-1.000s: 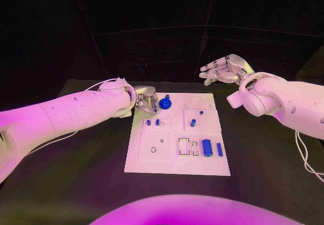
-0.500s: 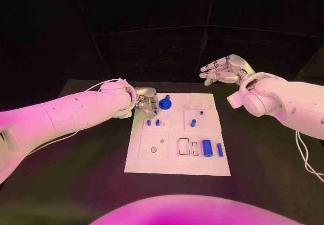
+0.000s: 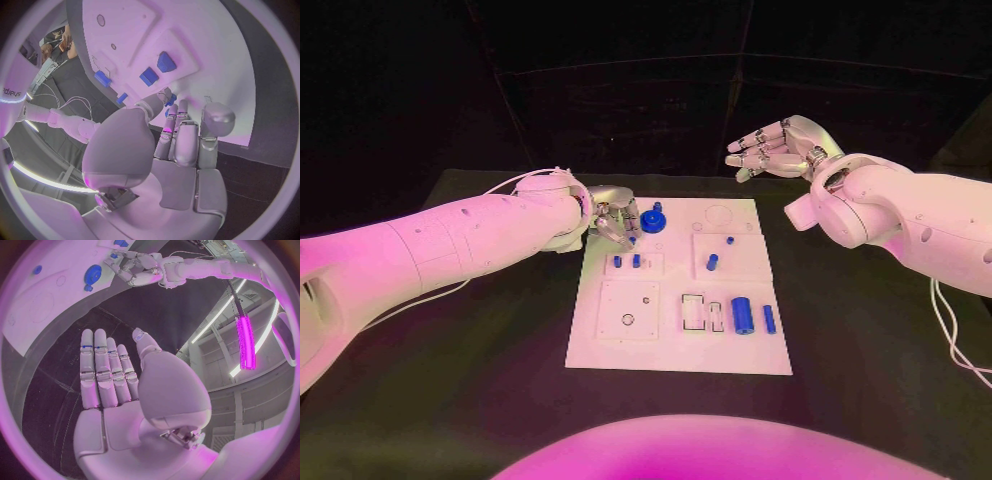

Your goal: Assemble the parts on the task board

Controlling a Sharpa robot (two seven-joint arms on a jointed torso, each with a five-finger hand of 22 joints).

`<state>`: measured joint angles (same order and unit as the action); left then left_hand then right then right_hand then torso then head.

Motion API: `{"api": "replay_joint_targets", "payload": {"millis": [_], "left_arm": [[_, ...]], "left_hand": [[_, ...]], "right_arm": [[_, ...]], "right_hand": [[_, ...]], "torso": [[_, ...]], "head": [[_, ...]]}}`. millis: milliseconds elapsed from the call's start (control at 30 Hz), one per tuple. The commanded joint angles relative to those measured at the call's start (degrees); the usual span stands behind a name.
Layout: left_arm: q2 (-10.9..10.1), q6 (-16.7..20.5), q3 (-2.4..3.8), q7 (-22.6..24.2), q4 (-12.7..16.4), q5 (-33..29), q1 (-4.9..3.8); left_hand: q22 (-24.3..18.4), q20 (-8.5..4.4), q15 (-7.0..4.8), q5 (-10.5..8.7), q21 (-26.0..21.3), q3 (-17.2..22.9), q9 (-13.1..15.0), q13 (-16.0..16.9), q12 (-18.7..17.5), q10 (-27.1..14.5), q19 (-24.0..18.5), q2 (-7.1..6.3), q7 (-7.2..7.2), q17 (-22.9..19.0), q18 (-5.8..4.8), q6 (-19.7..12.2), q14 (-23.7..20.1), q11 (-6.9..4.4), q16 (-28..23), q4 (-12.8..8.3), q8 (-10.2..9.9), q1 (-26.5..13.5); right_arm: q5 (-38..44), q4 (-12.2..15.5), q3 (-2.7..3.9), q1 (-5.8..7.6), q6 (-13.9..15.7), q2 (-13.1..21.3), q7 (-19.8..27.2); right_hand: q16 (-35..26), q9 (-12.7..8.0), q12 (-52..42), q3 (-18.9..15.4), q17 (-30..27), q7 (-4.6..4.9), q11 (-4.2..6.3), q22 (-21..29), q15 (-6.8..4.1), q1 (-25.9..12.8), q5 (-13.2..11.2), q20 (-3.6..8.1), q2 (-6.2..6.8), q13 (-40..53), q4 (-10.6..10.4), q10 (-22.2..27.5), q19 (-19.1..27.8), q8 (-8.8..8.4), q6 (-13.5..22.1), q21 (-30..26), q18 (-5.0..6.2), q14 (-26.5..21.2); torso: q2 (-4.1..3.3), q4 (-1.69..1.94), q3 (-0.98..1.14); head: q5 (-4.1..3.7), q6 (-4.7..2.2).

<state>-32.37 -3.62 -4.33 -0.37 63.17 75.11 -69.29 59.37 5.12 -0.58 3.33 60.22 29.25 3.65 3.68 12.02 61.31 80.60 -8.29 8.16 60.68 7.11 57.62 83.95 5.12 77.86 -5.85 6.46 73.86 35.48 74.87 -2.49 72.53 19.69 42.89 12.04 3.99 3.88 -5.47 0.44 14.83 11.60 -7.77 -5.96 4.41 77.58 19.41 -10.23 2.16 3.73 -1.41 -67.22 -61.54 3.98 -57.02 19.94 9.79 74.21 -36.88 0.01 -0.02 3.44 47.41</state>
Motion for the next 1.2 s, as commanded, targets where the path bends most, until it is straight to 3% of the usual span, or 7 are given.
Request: {"api": "replay_joint_targets", "payload": {"millis": [33, 467, 833, 933, 1033, 1100, 1200], "left_arm": [[0.0, 0.4, 0.03, -0.3, 0.0, 0.0, -0.08], [-1.3, 2.3, 0.04, 0.1, 0.8, -0.1, -0.07], [-3.3, 7.2, 0.06, 1.6, 1.2, -3.1, -0.06], [-4.5, 11.4, 0.07, 4.1, 1.1, -11.0, -0.07], [-5.9, 14.7, 0.06, 9.8, 1.5, -24.7, -0.08], [-6.8, 14.8, 0.04, 14.4, 2.1, -35.0, -0.08], [-7.9, 12.1, 0.0, 20.5, 3.3, -46.9, -0.07]], "left_hand": [[-0.2, 0.25, 0.49, -0.36, -0.3, -0.4, 0.0, 0.0, -0.5, -0.6, -0.1, -0.3, -0.05, -0.1, -0.32, -0.5, 0.7, -0.08, -0.3, 0.0, -0.4, -0.4], [-0.3, 0.38, 0.55, -0.13, -0.5, -0.7, 0.0, 0.1, -0.7, -0.8, -0.2, -0.69, -0.27, -0.2, -0.24, -1.1, 0.7, -0.01, -0.2, -0.4, -1.0, -0.1], [-2.5, 0.54, 0.7, -0.09, -2.8, -1.1, 0.1, 0.0, -1.2, -1.8, -1.0, -0.82, 0.02, -1.4, 0.27, -1.8, 0.4, 0.2, -0.7, -0.6, -1.7, -0.1], [-4.5, 0.6, 0.72, -0.08, -4.9, -0.8, 0.2, 0.1, -1.1, -1.5, -1.8, -0.17, 0.45, -3.0, 0.69, -1.2, 0.0, 0.25, -1.5, -0.5, -1.5, 0.1], [-10.8, 0.84, 0.92, -0.08, -11.7, 0.5, 0.4, 0.1, -1.0, -1.3, -4.8, 0.87, 1.01, -9.7, 1.92, 0.5, -2.4, 0.68, -5.1, -0.7, -0.8, 0.5], [-16.3, 0.97, 1.03, -0.07, -17.8, 1.3, 0.4, 0.2, -0.5, -0.5, -7.9, 1.58, 1.2, -15.6, 3.03, 1.4, -5.0, 0.71, -8.6, -0.6, -0.4, 0.6], [-18.2, 0.82, 0.68, -0.09, -20.4, 1.5, 0.5, 0.8, 1.6, 2.5, -10.0, 1.95, 0.75, -20.7, 3.46, 2.3, -7.7, -0.03, -11.7, -0.8, 0.0, 0.8]], "right_arm": [[0.2, 0.0, 0.04, 0.11, -0.3, 0.0, 0.1], [11.2, -0.5, 0.04, 0.11, -4.1, 0.3, -5.5], [28.4, -0.8, 0.03, 0.04, -7.0, 1.1, -9.8], [34.8, -0.4, 0.02, -0.16, -7.1, 1.8, -10.7], [41.2, 0.9, 0.01, -0.65, -6.7, 2.8, -11.6], [45.0, 2.0, 0.01, -1.09, -6.5, 3.5, -12.2], [49.8, 3.4, 0.0, -2.02, -6.4, 4.1, -13.1]], "right_hand": [[-0.3, 0.0, -0.3, 0.2, -0.1, 0.0, 0.12, 0.1, -0.1, 0.1, 0.2, -0.14, -0.65, -0.1, 0.3, 0.5, -0.4, -0.12, 0.4, -0.2, 0.69, -0.4], [1.3, 0.1, -0.7, 0.9, 0.6, -0.55, 0.72, -0.4, -1.19, 0.6, -0.1, 0.9, -0.41, -0.1, 1.3, 0.4, -3.4, 0.22, -0.7, 0.9, 0.84, 3.1], [12.9, 0.3, -1.4, 4.7, 6.8, -3.02, 3.0, -4.9, -5.12, 1.9, -2.7, 5.38, 0.18, 0.1, 4.0, -3.0, -13.2, 0.9, -4.6, 9.6, 0.62, 12.2], [21.9, 0.2, -1.0, 7.6, 11.6, -3.59, 3.78, -7.5, -5.85, 1.9, -2.9, 6.16, 0.7, 0.1, 5.2, -4.3, -14.1, 0.69, -5.9, 13.8, 0.52, 12.3], [28.6, 0.2, -0.2, 10.0, 15.4, -3.95, 4.05, -10.0, -6.04, 1.2, -3.2, 6.39, 1.36, 0.1, 5.9, -4.2, -14.4, 0.4, -6.6, 17.6, 0.41, 12.4], [37.5, 0.1, 0.3, 11.9, 22.3, -3.98, 4.14, -12.9, -6.13, 0.3, -3.3, 6.35, 1.91, 0.2, 6.3, -4.2, -14.1, 0.07, -6.8, 21.3, 0.16, 12.2], [43.7, 0.1, 1.0, 14.1, 27.3, -3.88, 3.86, -19.1, -5.84, -0.9, -4.0, 6.22, 2.94, 0.2, 6.6, -3.7, -13.2, -0.22, -6.7, 27.3, -0.28, 11.8]], "torso": [[0.04, 0.0, 0.02], [0.07, 0.05, -0.03], [0.08, 0.06, -0.01], [0.16, -0.01, -0.01], [0.11, -0.06, -0.02], [0.09, -0.11, -0.05], [0.12, -0.19, -0.15]], "head": [[-0.08, 0.07], [-0.13, -0.02], [-0.17, -0.16], [-0.56, -0.39], [-1.59, -0.65], [-1.96, -0.84], [-2.36, -1.06]]}}
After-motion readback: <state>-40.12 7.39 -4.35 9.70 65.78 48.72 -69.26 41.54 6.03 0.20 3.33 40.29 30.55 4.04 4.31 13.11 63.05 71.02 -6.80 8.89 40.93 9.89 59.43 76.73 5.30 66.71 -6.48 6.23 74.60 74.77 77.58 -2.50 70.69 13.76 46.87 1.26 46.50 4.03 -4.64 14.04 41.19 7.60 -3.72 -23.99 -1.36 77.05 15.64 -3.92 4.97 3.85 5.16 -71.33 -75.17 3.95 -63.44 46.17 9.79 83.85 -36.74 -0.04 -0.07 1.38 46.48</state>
